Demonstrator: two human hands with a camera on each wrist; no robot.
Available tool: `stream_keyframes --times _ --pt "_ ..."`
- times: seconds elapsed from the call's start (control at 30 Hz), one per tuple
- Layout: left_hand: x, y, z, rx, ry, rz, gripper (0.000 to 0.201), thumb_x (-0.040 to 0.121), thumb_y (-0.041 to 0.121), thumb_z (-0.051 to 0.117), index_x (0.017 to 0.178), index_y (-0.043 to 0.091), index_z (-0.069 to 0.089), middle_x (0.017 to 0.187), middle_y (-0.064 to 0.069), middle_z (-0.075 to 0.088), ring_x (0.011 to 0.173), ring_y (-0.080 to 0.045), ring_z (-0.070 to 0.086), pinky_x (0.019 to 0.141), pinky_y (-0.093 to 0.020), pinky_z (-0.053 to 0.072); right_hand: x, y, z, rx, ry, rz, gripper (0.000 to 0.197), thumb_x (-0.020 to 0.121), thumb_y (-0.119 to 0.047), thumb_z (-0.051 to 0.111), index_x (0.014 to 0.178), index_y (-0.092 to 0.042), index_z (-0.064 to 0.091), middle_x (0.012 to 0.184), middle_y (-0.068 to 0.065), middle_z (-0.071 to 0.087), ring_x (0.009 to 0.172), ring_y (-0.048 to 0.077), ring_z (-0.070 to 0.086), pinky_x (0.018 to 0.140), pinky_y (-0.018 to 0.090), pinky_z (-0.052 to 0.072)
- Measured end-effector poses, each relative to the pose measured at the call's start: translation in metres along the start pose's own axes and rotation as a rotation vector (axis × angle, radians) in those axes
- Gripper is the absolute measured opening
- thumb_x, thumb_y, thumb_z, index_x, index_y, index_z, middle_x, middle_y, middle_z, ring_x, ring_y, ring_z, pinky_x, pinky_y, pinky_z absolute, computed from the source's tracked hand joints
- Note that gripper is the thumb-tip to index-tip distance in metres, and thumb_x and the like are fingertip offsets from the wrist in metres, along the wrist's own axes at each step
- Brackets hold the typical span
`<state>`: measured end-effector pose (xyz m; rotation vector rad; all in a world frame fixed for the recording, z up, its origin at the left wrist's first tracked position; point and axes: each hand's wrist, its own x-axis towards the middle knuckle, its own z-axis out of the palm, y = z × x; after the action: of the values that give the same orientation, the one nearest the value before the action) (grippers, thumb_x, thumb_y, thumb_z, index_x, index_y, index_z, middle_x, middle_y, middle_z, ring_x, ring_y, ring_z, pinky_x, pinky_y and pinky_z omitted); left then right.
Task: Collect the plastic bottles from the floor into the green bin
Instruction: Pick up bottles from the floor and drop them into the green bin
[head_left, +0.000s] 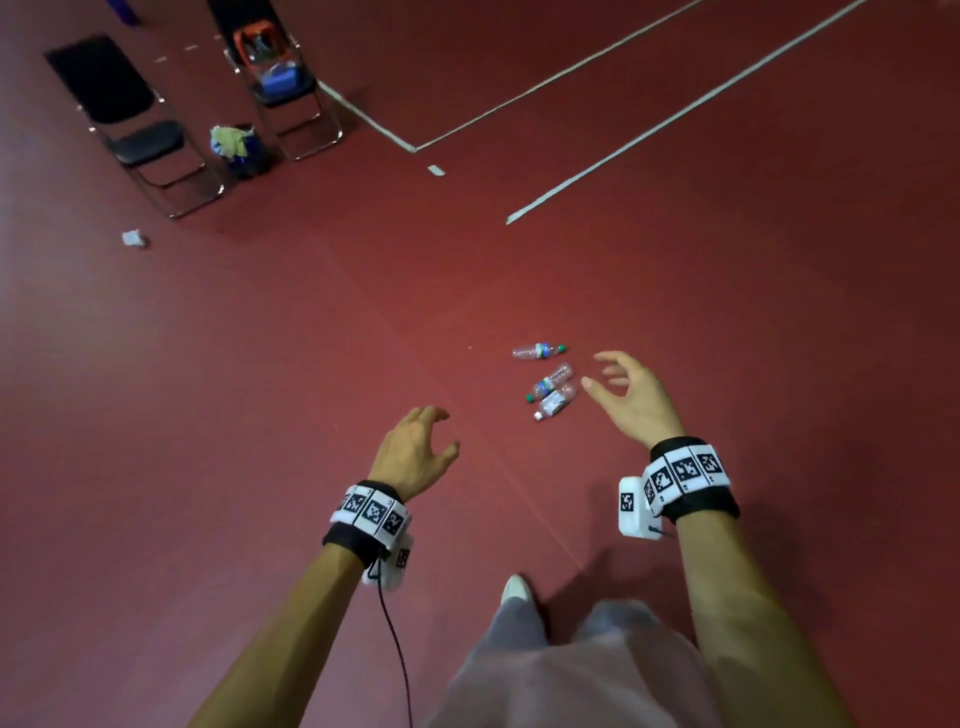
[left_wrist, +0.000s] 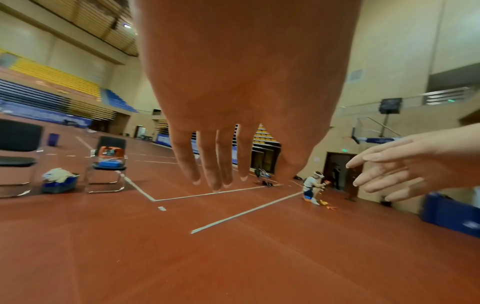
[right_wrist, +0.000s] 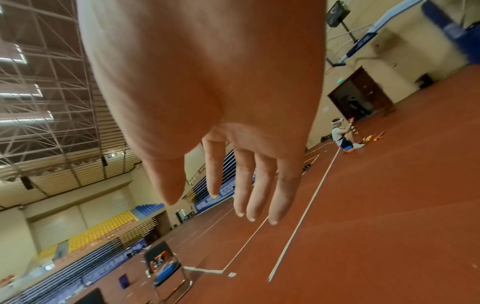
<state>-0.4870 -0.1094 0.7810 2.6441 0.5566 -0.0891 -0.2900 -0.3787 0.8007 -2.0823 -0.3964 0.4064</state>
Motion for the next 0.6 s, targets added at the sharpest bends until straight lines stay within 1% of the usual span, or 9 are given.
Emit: stream_keyframes --times 0.07,0.1,0.17,0.27,0.4,0.5,0.6 --pt "0.063 0.007 -0.014 0.040 -0.032 0.062 0.050 0.090 0.044 0.066 0.132 0.019 0.056 0.127 -0.002 0.061 0.112 -0.022 0.062 0.094 -0.041 0.054 0.030 0.004 -0.012 -0.024 0.021 0.041 0.040 0.090 -0.034 0.074 0.128 -0.027 0.061 0.115 -0.003 0.063 0.109 0.015 0.062 0.094 0.031 0.049" --pt "0.094 0.012 -0.019 0.057 -0.047 0.093 0.050 0.090 0.044 0.065 0.132 0.019 0.056 0.128 -0.003 0.061 0.113 -0.023 0.062 0.094 -0.042 0.054 0.046 0.008 -0.019 -0.030 0.038 0.057 0.041 0.090 -0.035 0.074 0.128 -0.028 0.061 0.118 0.000 0.063 0.109 0.016 0.062 0.095 0.033 0.050" --pt "0.152 0.023 -0.025 0.113 -0.080 0.152 0.050 0.090 0.044 0.064 0.133 0.018 0.056 0.130 -0.004 0.061 0.116 -0.024 0.062 0.096 -0.043 0.053 0.079 0.015 -0.031 -0.032 0.077 0.093 0.042 0.089 -0.037 0.074 0.129 -0.028 0.061 0.119 0.001 0.063 0.111 0.017 0.062 0.095 0.032 0.049" --pt "0.238 0.043 -0.024 0.182 -0.123 0.235 0.051 0.090 0.043 0.065 0.133 0.017 0.057 0.132 -0.005 0.061 0.117 -0.027 0.062 0.098 -0.042 0.052 0.136 0.028 -0.048 -0.050 0.094 0.140 0.045 0.090 -0.039 0.073 0.131 -0.028 0.060 0.120 0.001 0.063 0.112 0.017 0.062 0.095 0.032 0.048" --pt "0.348 0.071 -0.012 0.314 -0.189 0.330 0.053 0.090 0.042 0.064 0.136 0.016 0.055 0.132 -0.007 0.060 0.115 -0.030 0.063 0.100 -0.044 0.050 0.236 0.046 -0.072 -0.052 0.090 0.173 0.048 0.090 -0.044 0.072 0.133 -0.030 0.057 0.123 0.000 0.061 0.113 0.016 0.059 0.099 0.036 0.049" --pt "0.427 0.090 -0.005 0.404 -0.250 0.360 0.054 0.093 0.041 0.063 0.138 0.013 0.052 0.134 -0.009 0.058 0.118 -0.030 0.060 0.105 -0.047 0.047 0.319 0.061 -0.091 -0.051 0.086 0.199 0.051 0.088 -0.048 0.072 0.133 -0.032 0.056 0.126 0.002 0.061 0.115 0.020 0.060 0.102 0.042 0.050" --pt "0.496 0.103 -0.003 0.532 -0.323 0.355 0.056 0.094 0.041 0.061 0.140 0.012 0.049 0.134 -0.010 0.057 0.118 -0.032 0.060 0.104 -0.047 0.047 0.386 0.075 -0.108 -0.047 0.081 0.260 0.052 0.088 -0.048 0.073 0.134 -0.030 0.056 0.131 0.007 0.060 0.119 0.023 0.060 0.105 0.043 0.049"
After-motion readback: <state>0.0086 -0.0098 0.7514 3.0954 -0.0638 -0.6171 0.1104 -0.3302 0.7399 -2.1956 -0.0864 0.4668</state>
